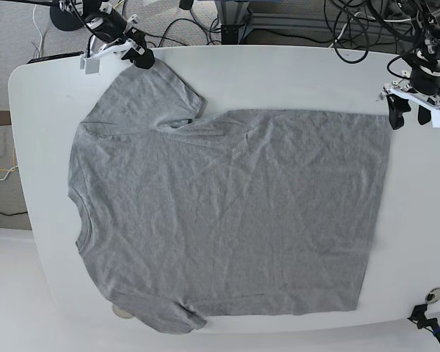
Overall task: Fold the T-shirt properly
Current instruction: 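Lower both grippers onto the shirt's shoulder corners and grasp them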
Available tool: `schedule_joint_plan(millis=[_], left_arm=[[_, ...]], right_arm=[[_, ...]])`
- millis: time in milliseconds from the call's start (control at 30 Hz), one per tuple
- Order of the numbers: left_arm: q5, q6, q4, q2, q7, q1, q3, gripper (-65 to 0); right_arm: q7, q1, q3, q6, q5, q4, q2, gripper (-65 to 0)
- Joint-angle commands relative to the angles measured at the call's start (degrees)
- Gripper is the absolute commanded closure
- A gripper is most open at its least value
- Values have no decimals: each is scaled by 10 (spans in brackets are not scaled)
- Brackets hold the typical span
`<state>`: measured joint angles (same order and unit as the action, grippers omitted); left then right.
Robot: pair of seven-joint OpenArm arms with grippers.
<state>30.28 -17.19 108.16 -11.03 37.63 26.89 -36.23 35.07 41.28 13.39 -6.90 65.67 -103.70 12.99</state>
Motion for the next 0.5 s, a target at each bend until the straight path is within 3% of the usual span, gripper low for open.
schedule_joint_plan(millis=[0,267,400,467], left_arm=[[6,-1,9,-8,-14,-10,-4,-412],[9,-2,-60,-9,12,-43,-2,-413],[6,-73,-110,-21,28,-69,-6,-445],[6,-77,-126,-21,28,-73,-13,-473]], right_arm=[[-4,-2,1,-8,7,-8,4,0],[-4,-2,1,-8,7,-8,4,0],[-4,-2,1,-8,7,-8,4,0],[-4,-2,1,-8,7,-8,4,0]])
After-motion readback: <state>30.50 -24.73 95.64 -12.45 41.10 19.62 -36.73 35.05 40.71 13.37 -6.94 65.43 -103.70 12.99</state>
